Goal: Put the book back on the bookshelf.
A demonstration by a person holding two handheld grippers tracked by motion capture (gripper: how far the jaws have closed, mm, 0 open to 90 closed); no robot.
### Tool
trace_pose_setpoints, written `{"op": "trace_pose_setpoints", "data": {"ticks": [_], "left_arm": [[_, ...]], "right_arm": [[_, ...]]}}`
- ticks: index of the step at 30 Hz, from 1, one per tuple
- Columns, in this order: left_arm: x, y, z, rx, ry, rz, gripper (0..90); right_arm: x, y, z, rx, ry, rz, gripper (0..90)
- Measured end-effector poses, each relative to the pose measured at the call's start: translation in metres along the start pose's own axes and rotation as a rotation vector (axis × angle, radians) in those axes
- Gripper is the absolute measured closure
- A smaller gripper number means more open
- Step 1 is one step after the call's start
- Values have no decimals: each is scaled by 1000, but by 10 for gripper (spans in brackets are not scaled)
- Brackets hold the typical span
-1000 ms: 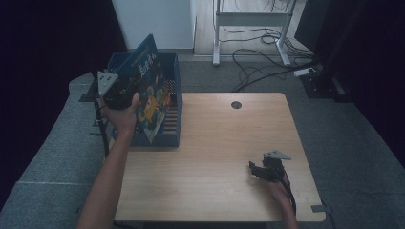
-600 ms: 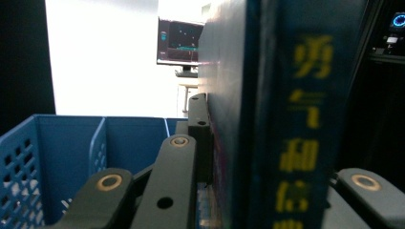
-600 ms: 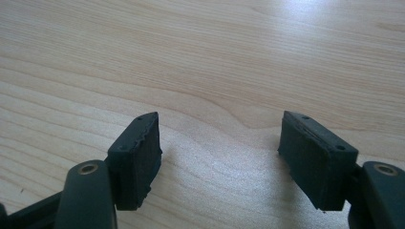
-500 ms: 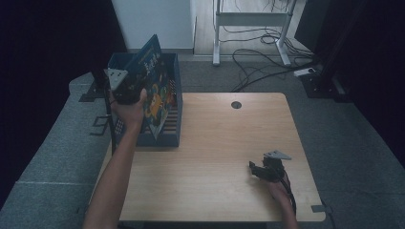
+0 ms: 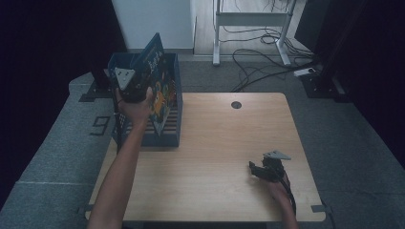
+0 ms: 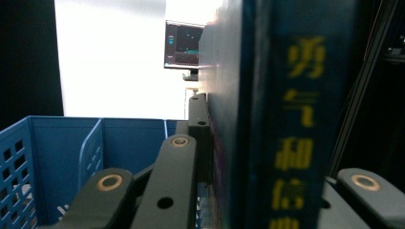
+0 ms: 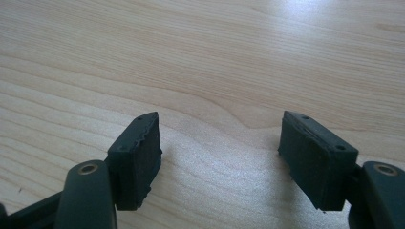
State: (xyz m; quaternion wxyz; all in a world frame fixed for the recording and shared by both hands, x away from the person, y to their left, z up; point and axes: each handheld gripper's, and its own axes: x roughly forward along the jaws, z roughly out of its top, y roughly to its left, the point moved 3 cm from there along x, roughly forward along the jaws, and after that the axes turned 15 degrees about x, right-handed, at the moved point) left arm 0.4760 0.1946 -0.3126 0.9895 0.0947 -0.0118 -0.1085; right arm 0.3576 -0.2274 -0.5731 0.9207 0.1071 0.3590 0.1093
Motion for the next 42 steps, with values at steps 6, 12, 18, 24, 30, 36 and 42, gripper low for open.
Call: {"op": "trace_pose_setpoints", "data": {"ticks": [6, 12, 18, 24, 30, 36, 42], "left_arm": [[10, -3, -3, -7, 9, -7, 820], [16, -9, -9, -12, 6, 6, 820], [19, -15, -10, -7, -5, 7, 820], [20, -15, -11, -7, -15, 14, 820], [22, -11, -12, -21, -23, 29, 820], [25, -15, -17, -9, -15, 24, 820], [27, -21, -29, 0, 9, 17, 819]], "right_arm": [[1, 2, 0, -15, -1, -14, 295], [0, 1, 0, -14, -1, -11, 295], [0, 1, 0, -7, 0, -7, 295], [0, 1, 0, -8, 0, -8, 295], [0, 1, 0, -9, 0, -8, 295], [0, 1, 0, -13, 0, -10, 295], [0, 1, 0, -11, -1, -11, 295]]}}
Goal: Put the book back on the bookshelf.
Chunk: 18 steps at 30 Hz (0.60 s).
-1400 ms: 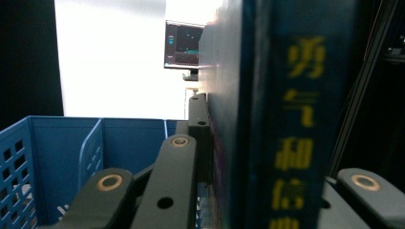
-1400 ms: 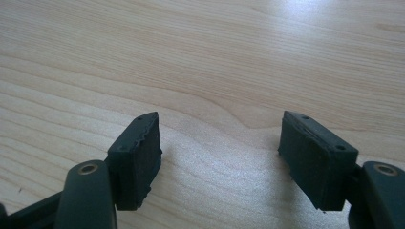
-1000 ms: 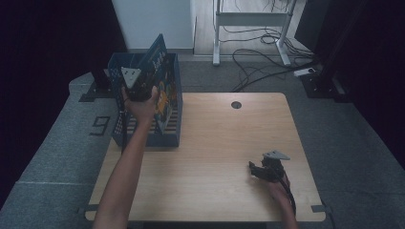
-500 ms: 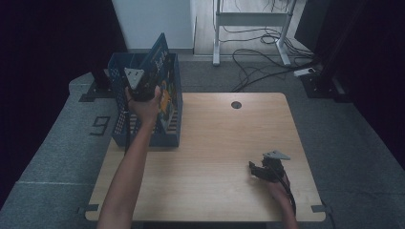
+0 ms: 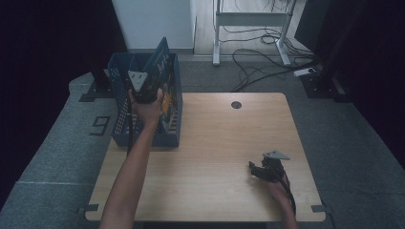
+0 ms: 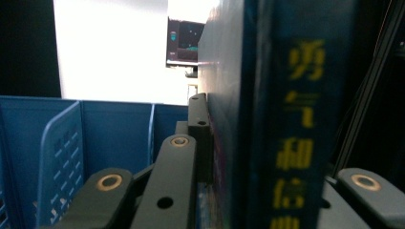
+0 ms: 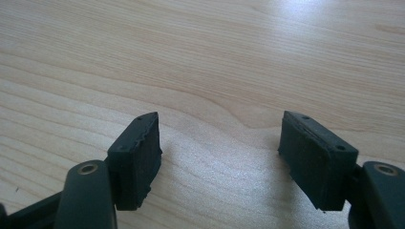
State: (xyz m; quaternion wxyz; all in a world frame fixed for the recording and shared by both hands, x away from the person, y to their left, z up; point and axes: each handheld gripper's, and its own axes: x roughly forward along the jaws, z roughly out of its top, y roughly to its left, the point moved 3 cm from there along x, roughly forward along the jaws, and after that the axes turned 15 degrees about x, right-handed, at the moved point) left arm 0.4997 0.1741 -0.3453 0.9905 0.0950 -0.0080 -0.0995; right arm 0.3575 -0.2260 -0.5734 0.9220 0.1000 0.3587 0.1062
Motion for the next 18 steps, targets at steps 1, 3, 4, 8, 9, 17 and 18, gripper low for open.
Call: {"op": "trace_pose_setpoints", "data": {"ticks": [1, 3, 4, 8, 9, 17, 18], "left_arm": [[0, -1, -2, -1, -2, -2, 819], [0, -4, -6, 14, 4, -13, 818], [0, -6, -8, 22, 14, -17, 818], [3, -10, -20, 16, 51, -32, 815], [3, -11, -24, 17, 65, -38, 814], [-5, -20, -39, 29, 79, -71, 795], [-6, -20, -38, 27, 75, -82, 785]], "right_arm": [[0, 0, 0, 0, 0, 0, 295], [0, 0, 0, -3, -1, -2, 294], [0, 0, 0, -5, -1, -2, 294], [0, 0, 0, -5, 0, -3, 294], [0, 0, 0, -7, 1, -2, 294], [0, 0, 0, -5, 2, -3, 294], [0, 1, 0, -6, 2, -5, 294]]}}
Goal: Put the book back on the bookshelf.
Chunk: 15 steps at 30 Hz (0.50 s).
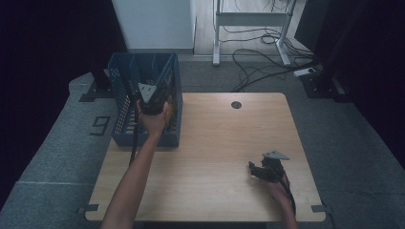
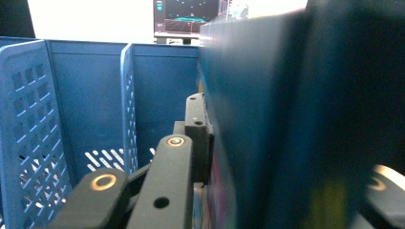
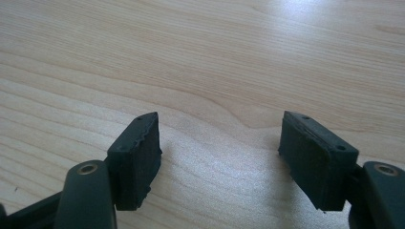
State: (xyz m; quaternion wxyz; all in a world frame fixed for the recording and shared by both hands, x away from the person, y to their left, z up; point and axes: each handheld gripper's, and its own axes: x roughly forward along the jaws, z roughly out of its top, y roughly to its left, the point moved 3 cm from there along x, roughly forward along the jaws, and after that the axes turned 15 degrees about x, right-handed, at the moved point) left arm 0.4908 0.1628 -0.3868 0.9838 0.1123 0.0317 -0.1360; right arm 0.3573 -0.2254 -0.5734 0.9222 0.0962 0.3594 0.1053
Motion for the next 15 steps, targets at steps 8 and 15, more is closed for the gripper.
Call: {"op": "trace_pose_setpoints", "data": {"ticks": [8, 15], "left_arm": [[-8, -8, 2, 13, 15, -52, 629], [-9, -10, -5, 18, 47, -92, 512]], "right_arm": [[0, 1, 0, -6, 0, -8, 292], [0, 1, 0, -6, 0, -7, 292]]}}
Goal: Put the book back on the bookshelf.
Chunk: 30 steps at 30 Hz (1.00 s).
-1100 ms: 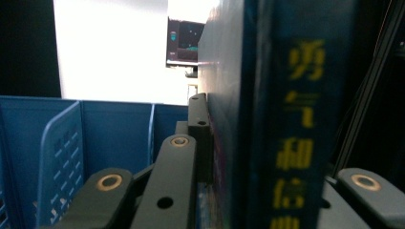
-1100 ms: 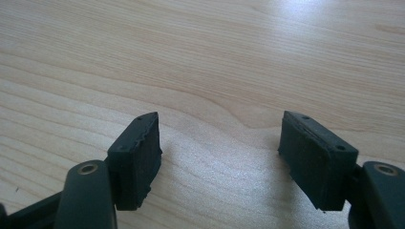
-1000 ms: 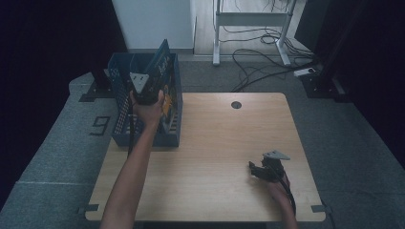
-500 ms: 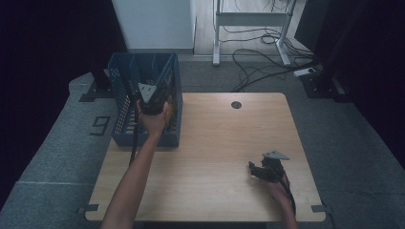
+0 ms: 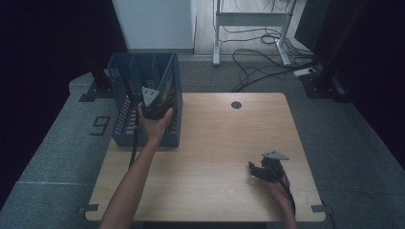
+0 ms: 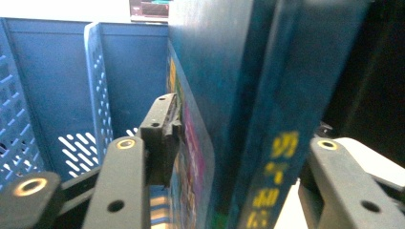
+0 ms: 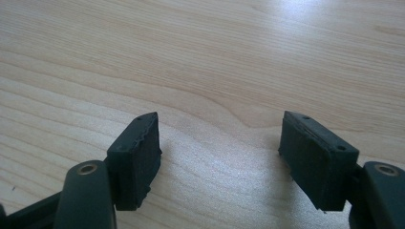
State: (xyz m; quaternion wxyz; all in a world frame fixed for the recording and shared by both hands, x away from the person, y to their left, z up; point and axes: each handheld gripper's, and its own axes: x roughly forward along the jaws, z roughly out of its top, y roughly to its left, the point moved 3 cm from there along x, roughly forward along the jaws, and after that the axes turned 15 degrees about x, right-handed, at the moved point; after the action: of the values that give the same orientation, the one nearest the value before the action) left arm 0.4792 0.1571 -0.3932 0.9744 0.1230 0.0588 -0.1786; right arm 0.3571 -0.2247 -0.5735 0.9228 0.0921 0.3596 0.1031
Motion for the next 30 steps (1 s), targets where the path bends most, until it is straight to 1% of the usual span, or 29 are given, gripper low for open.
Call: {"op": "trace_pose_setpoints", "data": {"ticks": [3, 4, 6, 9, 12, 17, 23, 24, 27, 30], "left_arm": [[-1, 0, 1, -5, -2, -8, 495], [-2, 0, 2, 1, -6, -14, 492], [-3, 0, 2, 7, -3, -18, 484], [-3, 0, 1, 5, -1, -25, 478], [-3, 0, -1, 8, 11, -35, 463], [-3, -2, -2, 19, 10, -38, 439], [-5, -1, -3, 19, 10, -40, 420], [-6, -1, -4, 22, 13, -43, 400], [-8, 1, -4, 30, 16, -44, 393], [-10, 3, -3, 29, 16, -42, 389]], "right_arm": [[0, 0, 0, 0, 0, 0, 292], [0, 0, 0, 1, 0, 0, 292], [0, 0, 0, 1, -1, 0, 292], [0, 0, 0, -2, -1, -1, 292], [0, 0, 0, -3, -1, -2, 292], [0, 0, 0, 1, 0, 2, 292], [0, 0, 0, 2, -1, 3, 292], [0, 0, 0, 1, -1, 2, 292], [0, 0, 0, 0, -2, 1, 292], [0, 0, 0, -4, -3, -2, 291]]}}
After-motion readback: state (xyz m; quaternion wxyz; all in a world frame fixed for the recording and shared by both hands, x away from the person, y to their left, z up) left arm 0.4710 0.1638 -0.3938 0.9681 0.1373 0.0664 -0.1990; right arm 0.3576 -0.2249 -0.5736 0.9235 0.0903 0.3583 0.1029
